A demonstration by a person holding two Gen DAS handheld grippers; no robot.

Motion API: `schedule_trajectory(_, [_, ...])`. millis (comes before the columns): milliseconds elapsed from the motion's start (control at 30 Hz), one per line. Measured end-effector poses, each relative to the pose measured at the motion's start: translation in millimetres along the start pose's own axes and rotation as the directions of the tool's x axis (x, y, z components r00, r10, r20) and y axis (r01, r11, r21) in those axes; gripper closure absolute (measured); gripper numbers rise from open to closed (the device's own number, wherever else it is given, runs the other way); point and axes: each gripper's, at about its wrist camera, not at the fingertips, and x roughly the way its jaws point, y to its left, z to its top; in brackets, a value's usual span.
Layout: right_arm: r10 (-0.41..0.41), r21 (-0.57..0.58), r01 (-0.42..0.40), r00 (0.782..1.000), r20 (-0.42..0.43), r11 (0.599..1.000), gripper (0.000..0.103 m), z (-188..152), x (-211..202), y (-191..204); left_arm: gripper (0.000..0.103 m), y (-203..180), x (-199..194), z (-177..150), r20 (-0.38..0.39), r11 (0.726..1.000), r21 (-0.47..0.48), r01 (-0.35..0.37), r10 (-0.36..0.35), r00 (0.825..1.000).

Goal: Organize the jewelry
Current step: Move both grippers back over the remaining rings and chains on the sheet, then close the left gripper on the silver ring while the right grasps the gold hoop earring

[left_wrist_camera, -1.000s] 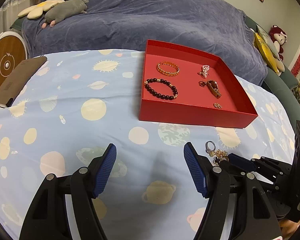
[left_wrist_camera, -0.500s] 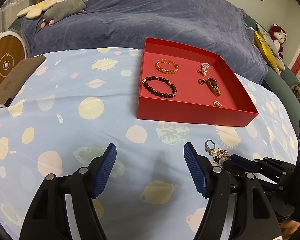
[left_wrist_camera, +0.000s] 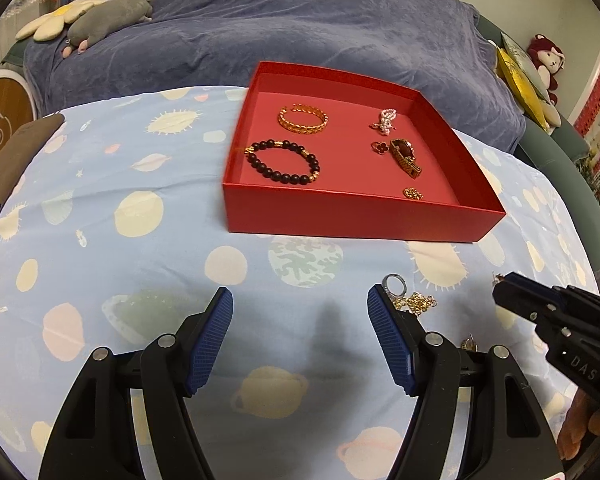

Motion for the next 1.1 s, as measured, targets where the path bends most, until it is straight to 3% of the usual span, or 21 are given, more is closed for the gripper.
schedule_trajectory(267, [0.006,0.021,-0.006,1.000,0.002,1.000,0.087,0.4,-5.5,-9.2,0.036,-38.5,22.3,-1.5,-0.005,0.996,0.084,0.037,-0.036,0.999])
schedule_trajectory(433, [0.017,0.019,-0.016,1.000,-0.006,1.000,0.087,-0.4,-4.3,-8.2,0.038,-55.2,36.6,-1.1,0.016,0.989,0.145,-0.003,0.001,1.000])
schedule_trajectory(633, [0.023,0.020,-0.023,1.000,-0.005,1.000,0.087,-0.3,-4.4,-8.9,0.058,-60.9,48.0,-4.0,0.030,0.981,0.191,-0.042,0.037,0.999])
schedule_trajectory(767, [0.025,0.021,-0.025,1.000,-0.005,0.999,0.087,-0.3,-4.2,-8.9,0.063,-62.0,47.1,-6.6,0.046,0.974,0.215,-0.066,0.058,0.997])
schedule_trajectory(900, [0.023,0.019,-0.023,1.000,-0.007,1.000,0.087,-0.5,-4.2,-8.7,0.084,-56.7,45.9,-5.2,0.054,0.975,0.209,-0.081,0.071,0.996])
schedule_trajectory(1100, [0.024,0.020,-0.024,1.000,-0.008,1.000,0.087,-1.1,-3.9,-7.9,0.084,-47.0,40.6,-6.0,0.042,0.979,0.191,-0.068,0.061,0.997])
